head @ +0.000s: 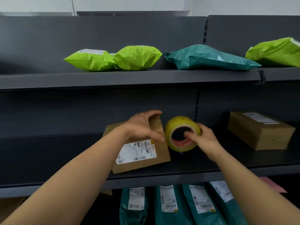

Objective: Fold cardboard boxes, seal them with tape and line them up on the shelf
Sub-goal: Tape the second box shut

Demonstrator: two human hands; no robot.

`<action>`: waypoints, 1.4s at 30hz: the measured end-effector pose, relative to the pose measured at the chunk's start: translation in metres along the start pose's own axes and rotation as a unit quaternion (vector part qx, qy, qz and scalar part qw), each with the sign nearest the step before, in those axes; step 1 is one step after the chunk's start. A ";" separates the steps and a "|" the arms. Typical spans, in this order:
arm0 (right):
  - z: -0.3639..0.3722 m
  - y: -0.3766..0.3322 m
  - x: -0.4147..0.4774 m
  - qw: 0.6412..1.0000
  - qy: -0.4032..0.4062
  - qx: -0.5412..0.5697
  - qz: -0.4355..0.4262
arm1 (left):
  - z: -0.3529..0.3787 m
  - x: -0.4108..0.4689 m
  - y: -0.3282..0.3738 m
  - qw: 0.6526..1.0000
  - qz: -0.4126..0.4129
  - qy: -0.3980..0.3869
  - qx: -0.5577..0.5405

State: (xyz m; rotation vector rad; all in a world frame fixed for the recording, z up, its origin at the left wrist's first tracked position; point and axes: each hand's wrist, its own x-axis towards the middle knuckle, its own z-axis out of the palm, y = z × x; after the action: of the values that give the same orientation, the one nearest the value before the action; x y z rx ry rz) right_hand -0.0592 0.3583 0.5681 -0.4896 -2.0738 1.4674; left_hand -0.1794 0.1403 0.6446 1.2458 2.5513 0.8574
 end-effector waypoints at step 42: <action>0.065 -0.057 -0.003 0.992 -0.081 -0.078 -0.053 | -0.024 -0.088 -0.103 0.829 0.052 0.192 -0.522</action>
State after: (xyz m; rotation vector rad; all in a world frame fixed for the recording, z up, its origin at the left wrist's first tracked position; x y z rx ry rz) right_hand -0.0966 0.2891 0.6043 -0.3215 -2.3161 1.3294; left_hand -0.2014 0.0129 0.5983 0.8530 1.6298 2.2639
